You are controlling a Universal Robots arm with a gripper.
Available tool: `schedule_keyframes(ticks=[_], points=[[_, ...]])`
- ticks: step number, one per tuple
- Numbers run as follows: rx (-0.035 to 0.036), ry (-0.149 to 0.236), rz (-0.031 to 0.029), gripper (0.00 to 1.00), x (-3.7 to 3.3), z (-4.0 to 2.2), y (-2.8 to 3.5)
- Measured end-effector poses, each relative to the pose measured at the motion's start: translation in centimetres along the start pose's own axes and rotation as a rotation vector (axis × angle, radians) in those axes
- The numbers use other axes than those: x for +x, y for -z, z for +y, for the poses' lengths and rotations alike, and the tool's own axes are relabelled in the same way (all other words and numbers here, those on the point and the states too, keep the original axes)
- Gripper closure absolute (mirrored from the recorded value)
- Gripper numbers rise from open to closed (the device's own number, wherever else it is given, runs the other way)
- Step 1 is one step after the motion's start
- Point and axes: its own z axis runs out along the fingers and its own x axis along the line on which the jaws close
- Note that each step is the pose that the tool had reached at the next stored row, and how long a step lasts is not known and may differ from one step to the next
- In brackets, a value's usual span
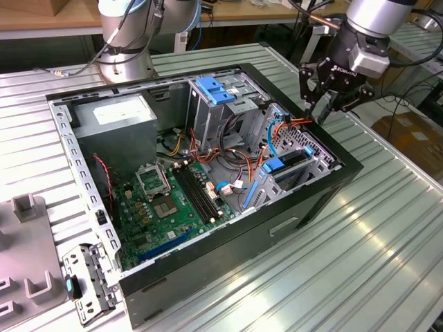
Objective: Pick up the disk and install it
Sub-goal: 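Insert the first disk wire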
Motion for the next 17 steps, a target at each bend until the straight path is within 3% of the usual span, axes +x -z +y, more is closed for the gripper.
schedule_keyframes(ticks=[3, 4, 5, 10, 15, 17], points=[[0.0016, 0.142, -0.0014, 0.64, 0.0, -0.01, -0.04], [0.0034, 0.186, 0.0022, 0.64, 0.0, -0.01, -0.09], [0.01, 0.194, 0.0156, 0.64, -0.03, 0.02, -0.14], [0.0087, 0.212, 0.0245, 0.64, -0.27, -0.03, -0.14], [0.0042, 0.214, 0.0419, 0.64, -0.46, 0.01, -0.18], [0.0042, 0.214, 0.0419, 0.57, -0.46, 0.01, -0.19]])
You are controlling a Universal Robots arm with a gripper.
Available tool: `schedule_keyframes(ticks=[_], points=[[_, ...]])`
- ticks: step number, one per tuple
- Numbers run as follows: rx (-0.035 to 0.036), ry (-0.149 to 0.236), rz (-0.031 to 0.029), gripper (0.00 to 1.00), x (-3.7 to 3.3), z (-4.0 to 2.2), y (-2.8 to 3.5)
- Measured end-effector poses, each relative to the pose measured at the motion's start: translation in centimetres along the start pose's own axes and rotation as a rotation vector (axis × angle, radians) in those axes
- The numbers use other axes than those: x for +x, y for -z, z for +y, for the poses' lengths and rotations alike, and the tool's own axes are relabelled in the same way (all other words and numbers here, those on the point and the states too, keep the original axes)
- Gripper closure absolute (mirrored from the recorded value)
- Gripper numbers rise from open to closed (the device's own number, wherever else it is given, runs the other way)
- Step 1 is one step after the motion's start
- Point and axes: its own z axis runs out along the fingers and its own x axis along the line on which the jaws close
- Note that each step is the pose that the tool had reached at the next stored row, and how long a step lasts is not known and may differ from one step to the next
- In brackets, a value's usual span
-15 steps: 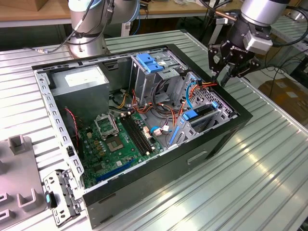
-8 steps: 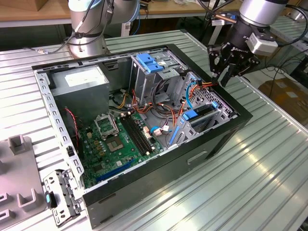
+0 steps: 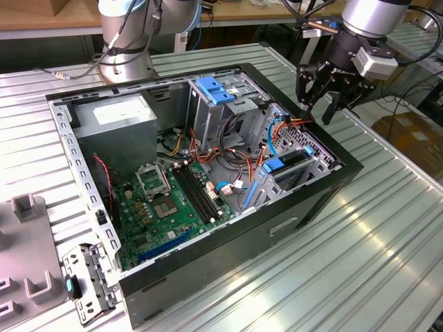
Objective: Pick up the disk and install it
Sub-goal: 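Insert the first disk wire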
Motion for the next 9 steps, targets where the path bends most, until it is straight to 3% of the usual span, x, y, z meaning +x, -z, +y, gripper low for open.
schedule_keyframes(ticks=[3, 8, 9], points=[[0.0, 0.0, 0.0, 0.38, 0.0, 0.0, 0.0], [-0.0001, 0.0, 0.0001, 0.4, 0.0, 0.0, 0.0], [-0.0001, 0.0, 0.0001, 0.46, 0.0, 0.0, 0.0]])
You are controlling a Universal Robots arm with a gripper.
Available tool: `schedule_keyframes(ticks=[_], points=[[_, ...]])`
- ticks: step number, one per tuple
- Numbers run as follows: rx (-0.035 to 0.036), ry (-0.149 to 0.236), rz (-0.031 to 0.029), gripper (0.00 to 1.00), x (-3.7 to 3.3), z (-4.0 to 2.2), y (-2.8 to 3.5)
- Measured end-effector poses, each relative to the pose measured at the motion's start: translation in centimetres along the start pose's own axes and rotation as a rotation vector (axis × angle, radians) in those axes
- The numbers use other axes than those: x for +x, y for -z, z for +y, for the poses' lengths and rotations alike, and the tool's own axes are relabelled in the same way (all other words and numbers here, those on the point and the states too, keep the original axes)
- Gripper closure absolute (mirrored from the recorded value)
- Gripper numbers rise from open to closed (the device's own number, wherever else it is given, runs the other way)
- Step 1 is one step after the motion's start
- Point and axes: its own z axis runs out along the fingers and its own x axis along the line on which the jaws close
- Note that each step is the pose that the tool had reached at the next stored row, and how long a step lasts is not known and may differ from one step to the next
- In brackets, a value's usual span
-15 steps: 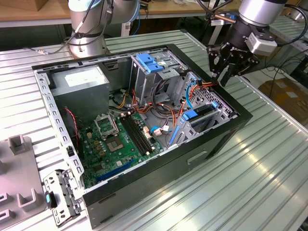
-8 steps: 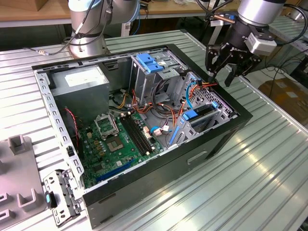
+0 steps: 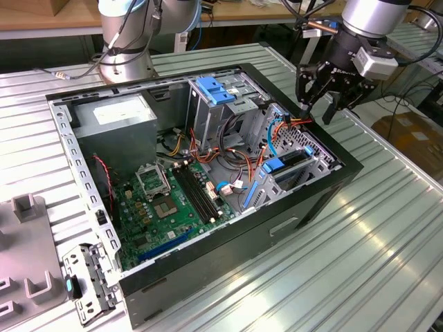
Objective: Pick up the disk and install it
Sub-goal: 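Insert the first disk wire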
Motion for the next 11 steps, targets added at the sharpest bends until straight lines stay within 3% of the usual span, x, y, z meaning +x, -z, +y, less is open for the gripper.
schedule_keyframes(ticks=[2, 11], points=[[-0.0001, 0.0, 0.0001, 0.59, 0.0, 0.0, 0.0], [-0.0005, 0.0, 0.0003, 0.59, 0.0, 0.0, 0.0]])
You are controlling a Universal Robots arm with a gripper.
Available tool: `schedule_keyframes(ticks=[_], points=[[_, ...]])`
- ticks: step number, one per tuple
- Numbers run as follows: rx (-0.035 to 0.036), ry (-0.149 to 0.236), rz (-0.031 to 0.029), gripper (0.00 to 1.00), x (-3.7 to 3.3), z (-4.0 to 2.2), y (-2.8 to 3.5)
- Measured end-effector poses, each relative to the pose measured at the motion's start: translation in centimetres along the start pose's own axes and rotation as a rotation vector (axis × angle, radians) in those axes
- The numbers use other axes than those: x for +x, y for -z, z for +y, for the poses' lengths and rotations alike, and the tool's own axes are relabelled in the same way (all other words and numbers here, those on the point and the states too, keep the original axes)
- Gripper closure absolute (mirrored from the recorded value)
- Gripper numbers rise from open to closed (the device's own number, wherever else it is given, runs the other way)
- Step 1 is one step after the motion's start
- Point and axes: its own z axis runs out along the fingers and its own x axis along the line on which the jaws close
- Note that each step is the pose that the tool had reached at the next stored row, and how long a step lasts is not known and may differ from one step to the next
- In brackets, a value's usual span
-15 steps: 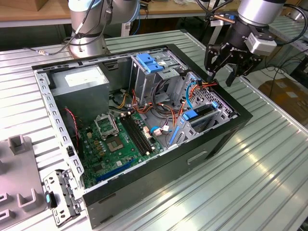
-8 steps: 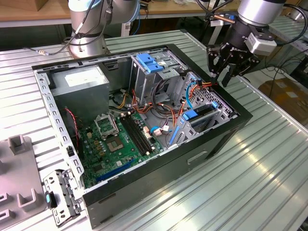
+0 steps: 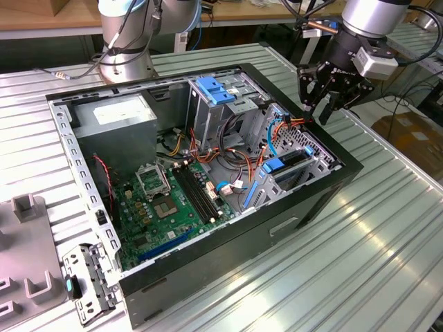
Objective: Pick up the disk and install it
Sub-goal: 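Insert the first disk wire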
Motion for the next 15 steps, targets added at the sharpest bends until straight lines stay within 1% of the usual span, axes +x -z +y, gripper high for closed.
schedule_keyframes(ticks=[8, 9, 11, 12, 13, 14, 15], points=[[-0.0001, 0.0, 0.0001, 0.59, 0.0, 0.0, 0.0], [-0.0001, 0.0, 0.0001, 0.61, 0.0, 0.0, 0.0], [-0.0002, 0.0, 0.0001, 0.74, 0.0, 0.0, 0.0], [-0.0006, 0.0, 0.0004, 0.74, 0.01, 0.0, 0.11], [0.0, 0.0, -0.0005, 0.8, 0.02, -0.01, 0.35], [0.0004, 0.0, -0.0014, 0.83, 0.05, -0.01, 0.68], [0.0006, 0.0, -0.0016, 0.83, 0.05, -0.01, 0.71]])
